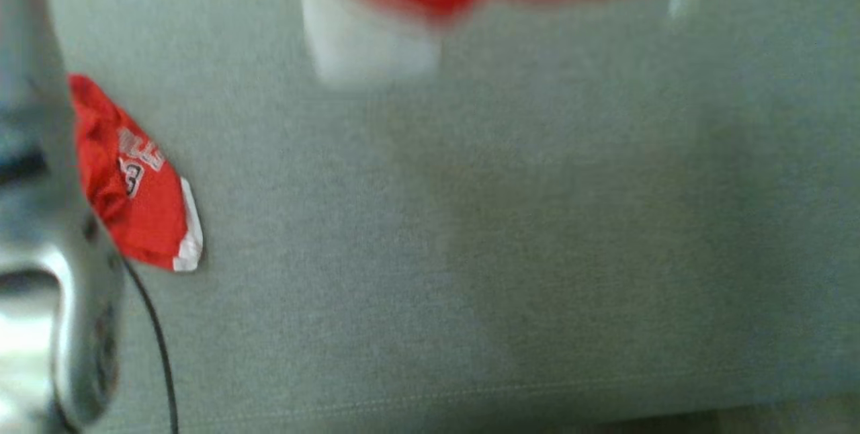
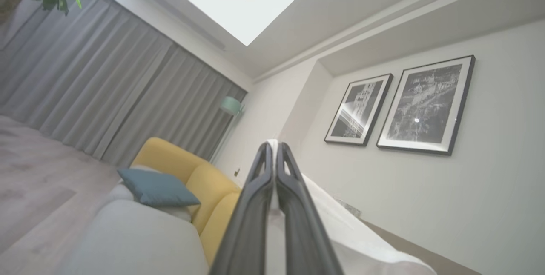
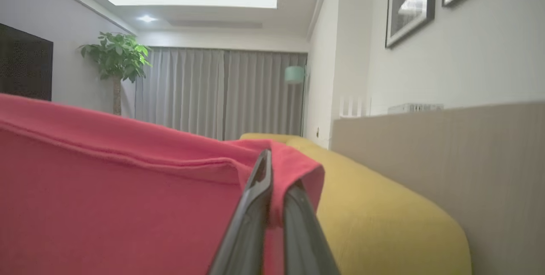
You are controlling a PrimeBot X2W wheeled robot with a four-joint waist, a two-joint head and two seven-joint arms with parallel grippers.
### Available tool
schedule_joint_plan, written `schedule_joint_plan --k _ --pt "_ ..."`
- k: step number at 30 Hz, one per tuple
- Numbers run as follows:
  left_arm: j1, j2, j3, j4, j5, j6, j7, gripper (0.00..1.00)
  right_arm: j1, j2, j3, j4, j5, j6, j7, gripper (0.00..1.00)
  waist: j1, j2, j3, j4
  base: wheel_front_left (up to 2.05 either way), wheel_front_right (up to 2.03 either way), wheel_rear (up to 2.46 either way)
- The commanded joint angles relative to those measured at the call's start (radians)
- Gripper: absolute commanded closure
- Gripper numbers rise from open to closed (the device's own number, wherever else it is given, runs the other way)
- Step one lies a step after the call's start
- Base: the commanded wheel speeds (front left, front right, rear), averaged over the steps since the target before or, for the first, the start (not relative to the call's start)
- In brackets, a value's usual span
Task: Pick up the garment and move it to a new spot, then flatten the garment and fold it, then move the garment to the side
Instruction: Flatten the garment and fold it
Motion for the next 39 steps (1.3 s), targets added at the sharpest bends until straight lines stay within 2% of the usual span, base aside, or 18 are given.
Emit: schedule_joint_plan --k 1,5,10,19,23,29,33,39 --pt "-0.100 0.056 0.036 0.028 0.016 -0.019 -0.041 1.00 -0.121 -0.024 0.012 0.038 -0.033 -0.001 -0.079 1.00 -0.0001 0.0000 0.120 0.039 0.00 0.00 0.00" --pt "-0.213 0.039 0.032 0.157 0.018 -0.063 -0.113 1.00 -0.285 -0.050 0.025 0.211 -0.088 -0.001 -0.264 1.00 -0.0001 0.0000 0.149 0.070 0.00 0.00 0.00" --pt "-0.221 0.015 0.007 0.251 0.023 -0.109 -0.156 1.00 -0.330 -0.035 0.020 0.373 -0.068 -0.001 -0.329 1.00 -0.0001 0.0000 0.167 0.096 0.00 0.00 0.00" --pt "0.018 -0.027 -0.077 0.391 0.041 -0.185 -0.196 1.00 -0.153 -0.008 0.070 0.625 0.060 -0.001 -0.354 1.00 -0.0001 0.0000 0.179 0.120 0.00 0.00 0.00" --pt "0.155 -0.031 -0.123 0.448 0.055 -0.207 -0.205 1.00 -0.049 -0.021 0.126 0.706 0.104 -0.001 -0.340 1.00 -0.0001 0.0000 0.152 0.126 0.00 0.00 0.00" --pt "0.324 -0.008 -0.191 0.491 0.069 -0.228 -0.210 1.00 0.087 -0.055 0.244 0.735 0.190 -0.001 -0.254 1.00 -0.0001 0.0000 0.082 0.128 0.00 0.00 0.00" --pt "0.421 0.025 -0.256 0.490 0.077 -0.233 -0.188 1.00 0.184 -0.096 0.368 0.692 0.244 -0.001 -0.183 1.00 -0.0001 0.0000 0.030 0.125 0.00 0.00 0.00" --pt "0.545 0.094 -0.362 0.422 0.066 -0.235 -0.138 1.00 0.320 -0.175 0.495 0.618 0.368 -0.001 -0.107 1.00 -0.0001 0.0000 -0.038 0.124 0.00 0.00 0.00"
